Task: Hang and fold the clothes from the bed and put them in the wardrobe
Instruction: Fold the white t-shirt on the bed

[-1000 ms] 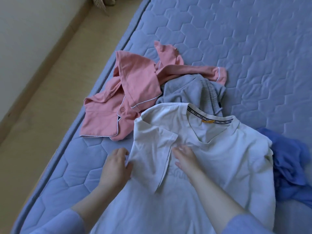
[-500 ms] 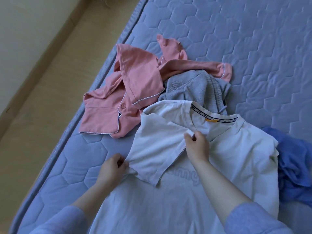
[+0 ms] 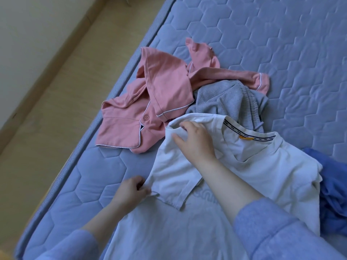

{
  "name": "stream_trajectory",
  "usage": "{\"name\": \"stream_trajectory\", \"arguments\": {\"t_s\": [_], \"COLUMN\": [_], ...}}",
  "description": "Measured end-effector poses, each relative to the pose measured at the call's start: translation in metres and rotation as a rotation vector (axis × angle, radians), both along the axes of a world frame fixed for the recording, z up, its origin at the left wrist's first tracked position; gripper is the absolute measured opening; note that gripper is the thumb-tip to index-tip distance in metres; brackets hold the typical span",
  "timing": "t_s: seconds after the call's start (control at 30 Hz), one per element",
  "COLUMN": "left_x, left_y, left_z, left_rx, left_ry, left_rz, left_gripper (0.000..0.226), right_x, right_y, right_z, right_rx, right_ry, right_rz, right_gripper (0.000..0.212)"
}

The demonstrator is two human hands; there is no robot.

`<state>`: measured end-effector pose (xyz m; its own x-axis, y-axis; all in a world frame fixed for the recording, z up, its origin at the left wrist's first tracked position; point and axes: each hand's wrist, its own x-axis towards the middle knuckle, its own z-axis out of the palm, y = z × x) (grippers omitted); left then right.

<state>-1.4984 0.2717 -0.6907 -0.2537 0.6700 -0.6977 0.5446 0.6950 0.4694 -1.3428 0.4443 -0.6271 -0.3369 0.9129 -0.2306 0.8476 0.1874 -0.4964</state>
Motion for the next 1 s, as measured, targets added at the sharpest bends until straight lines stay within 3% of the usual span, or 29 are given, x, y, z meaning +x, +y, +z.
{"name": "stream_trajectory", "arguments": {"t_s": [0.1, 0.17, 0.37, 0.57, 0.67, 0.77, 0.87, 1.0], "left_x": [0.001, 0.001, 0.000, 0.001, -0.002, -0.005, -0.006, -0.006], "left_y": [-0.001, -0.002, -0.001, -0.002, -0.005, -0.009, -0.016, -0.024], "left_z": [-0.001, -0.002, -0.005, -0.008, -0.005, 0.004, 0.014, 0.018], "left_rx": [0.002, 0.005, 0.001, -0.009, -0.025, 0.022, 0.096, 0.200], "left_ry": [-0.027, -0.038, -0.050, -0.026, -0.043, -0.104, -0.119, 0.012], "left_rz": [0.003, 0.001, 0.027, 0.051, 0.054, 0.038, 0.029, -0.009], "left_gripper": [0.019, 0.020, 0.021, 0.027, 0.025, 0.001, 0.022, 0.024], "right_x": [-0.025, -0.033, -0.039, -0.030, -0.016, 0.011, 0.041, 0.060], "right_y": [0.018, 0.024, 0.041, 0.038, 0.014, -0.040, -0.102, -0.160], "right_z": [0.001, 0.003, 0.008, 0.002, 0.005, -0.001, -0.015, -0.036], "right_rx": [-0.227, -0.312, -0.169, -0.250, -0.064, 0.064, -0.114, -0.445], "right_ry": [-0.186, -0.115, 0.280, 0.288, 0.273, 0.226, 0.104, -0.012], "right_rz": [-0.091, -0.114, -0.287, -0.146, -0.035, -0.132, -0.306, -0.514], "right_gripper": [0.045, 0.044, 0.022, 0.017, 0.024, 0.021, 0.004, 0.018]}}
